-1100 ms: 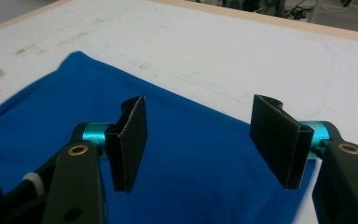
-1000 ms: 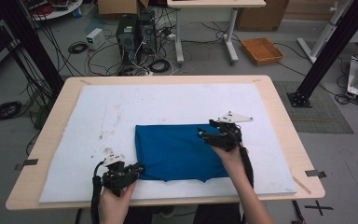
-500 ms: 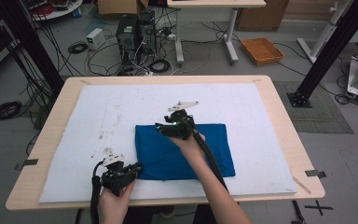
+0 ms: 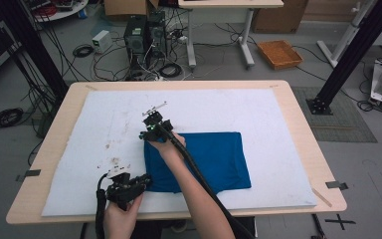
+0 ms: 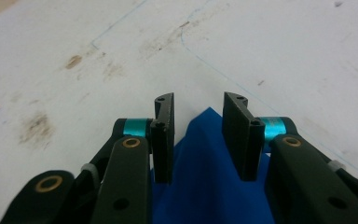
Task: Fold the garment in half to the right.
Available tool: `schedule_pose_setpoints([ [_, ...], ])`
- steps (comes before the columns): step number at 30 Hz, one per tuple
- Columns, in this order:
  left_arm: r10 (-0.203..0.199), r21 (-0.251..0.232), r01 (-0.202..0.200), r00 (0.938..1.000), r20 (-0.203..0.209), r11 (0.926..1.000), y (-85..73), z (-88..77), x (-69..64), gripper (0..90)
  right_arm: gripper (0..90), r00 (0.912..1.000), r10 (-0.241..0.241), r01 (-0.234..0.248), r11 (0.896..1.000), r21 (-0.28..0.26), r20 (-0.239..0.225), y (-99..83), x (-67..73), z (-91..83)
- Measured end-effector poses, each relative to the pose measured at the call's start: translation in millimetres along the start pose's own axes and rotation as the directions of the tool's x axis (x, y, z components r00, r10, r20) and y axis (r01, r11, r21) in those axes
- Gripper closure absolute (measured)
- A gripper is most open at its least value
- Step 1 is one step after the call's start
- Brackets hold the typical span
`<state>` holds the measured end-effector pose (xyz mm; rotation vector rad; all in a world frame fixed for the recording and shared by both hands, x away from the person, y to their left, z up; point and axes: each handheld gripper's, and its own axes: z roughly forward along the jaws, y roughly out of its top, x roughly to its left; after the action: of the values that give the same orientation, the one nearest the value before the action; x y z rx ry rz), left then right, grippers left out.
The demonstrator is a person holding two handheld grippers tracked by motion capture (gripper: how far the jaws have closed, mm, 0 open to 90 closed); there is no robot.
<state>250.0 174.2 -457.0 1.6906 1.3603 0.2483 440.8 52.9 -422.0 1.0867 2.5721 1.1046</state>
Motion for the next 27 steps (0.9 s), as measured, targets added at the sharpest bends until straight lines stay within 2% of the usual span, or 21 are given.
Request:
schedule_pose_setpoints([
  [2,-0.007,0.001,0.007,1.0000,0.003,1.0000,-0.2,-0.4,0.9,76.5,67.4,0.9999,-0.005,0.005,1.000,0.011,0.009,2.5,2.9,5.6],
  [6,-0.011,0.002,0.011,0.9999,0.004,0.9999,-0.3,-0.4,1.7,74.9,68.6,0.9966,-0.038,0.033,0.997,0.063,0.073,5.1,6.1,15.7],
  [8,-0.016,0.003,0.016,0.9999,0.004,0.9999,-0.3,-0.3,1.7,74.6,69.3,0.9962,-0.038,0.033,0.997,0.067,0.078,5.2,6.5,17.1],
  [12,-0.023,0.002,0.023,0.9997,0.007,0.9997,0.0,0.3,1.6,76.7,76.4,0.9921,-0.074,0.066,0.995,0.077,0.101,5.4,8.9,21.5],
  [14,-0.023,0.004,0.023,0.9996,0.015,0.9997,0.2,0.0,2.0,78.8,84.5,0.9895,-0.088,0.079,0.994,0.077,0.115,5.5,8.7,21.4],
  [16,-0.020,0.002,0.020,0.9996,0.020,0.9998,0.4,-0.2,1.6,82.0,89.3,0.9899,-0.088,0.080,0.994,0.071,0.111,5.6,8.0,20.5],
  [22,-0.017,-0.007,0.017,0.9993,0.033,0.9998,2.2,-1.9,1.7,85.2,89.9,0.9904,-0.094,0.092,0.995,0.030,0.101,8.1,11.0,12.5],
  [27,-0.009,-0.024,0.010,0.9988,0.049,0.9997,5.8,-6.8,-0.6,85.5,89.9,0.9972,-0.062,0.064,0.997,-0.036,0.040,10.8,6.0,-5.3],
])
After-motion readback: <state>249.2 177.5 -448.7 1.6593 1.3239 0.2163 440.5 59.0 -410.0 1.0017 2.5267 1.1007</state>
